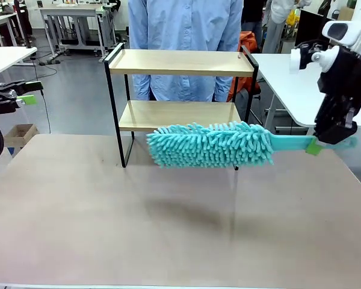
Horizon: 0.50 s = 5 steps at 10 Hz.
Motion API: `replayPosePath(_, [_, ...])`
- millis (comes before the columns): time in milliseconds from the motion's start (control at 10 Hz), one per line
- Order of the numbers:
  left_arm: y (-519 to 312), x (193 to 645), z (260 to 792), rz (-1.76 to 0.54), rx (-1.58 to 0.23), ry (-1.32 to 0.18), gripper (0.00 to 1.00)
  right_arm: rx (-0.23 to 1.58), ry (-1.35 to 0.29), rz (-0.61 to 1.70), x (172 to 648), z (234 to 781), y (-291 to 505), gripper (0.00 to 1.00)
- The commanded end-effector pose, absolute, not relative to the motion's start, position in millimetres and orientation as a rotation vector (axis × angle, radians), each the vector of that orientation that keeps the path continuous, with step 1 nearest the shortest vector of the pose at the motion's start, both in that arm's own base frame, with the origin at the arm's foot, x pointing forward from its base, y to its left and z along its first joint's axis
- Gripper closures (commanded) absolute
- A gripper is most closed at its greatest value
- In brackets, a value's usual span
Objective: Clean the shelf.
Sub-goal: Hand the Duster back to the human.
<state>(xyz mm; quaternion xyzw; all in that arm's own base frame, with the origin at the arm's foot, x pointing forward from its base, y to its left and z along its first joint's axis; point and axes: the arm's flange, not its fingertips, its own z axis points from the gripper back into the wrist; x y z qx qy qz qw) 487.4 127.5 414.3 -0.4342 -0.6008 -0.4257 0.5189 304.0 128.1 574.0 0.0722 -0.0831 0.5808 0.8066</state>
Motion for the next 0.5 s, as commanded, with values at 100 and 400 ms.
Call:
replayPosePath(100, [65, 414, 434, -0.972, -0.865, -1.420, 0.00, 0.411, -0.285, 1.442, 343, 561, 105, 0.87])
replayPosePath(400, [20, 358, 438, -0.987, -0.864, -1.323, 0.00, 0.428, -0.363, 1.579, 373, 542, 82, 0.87])
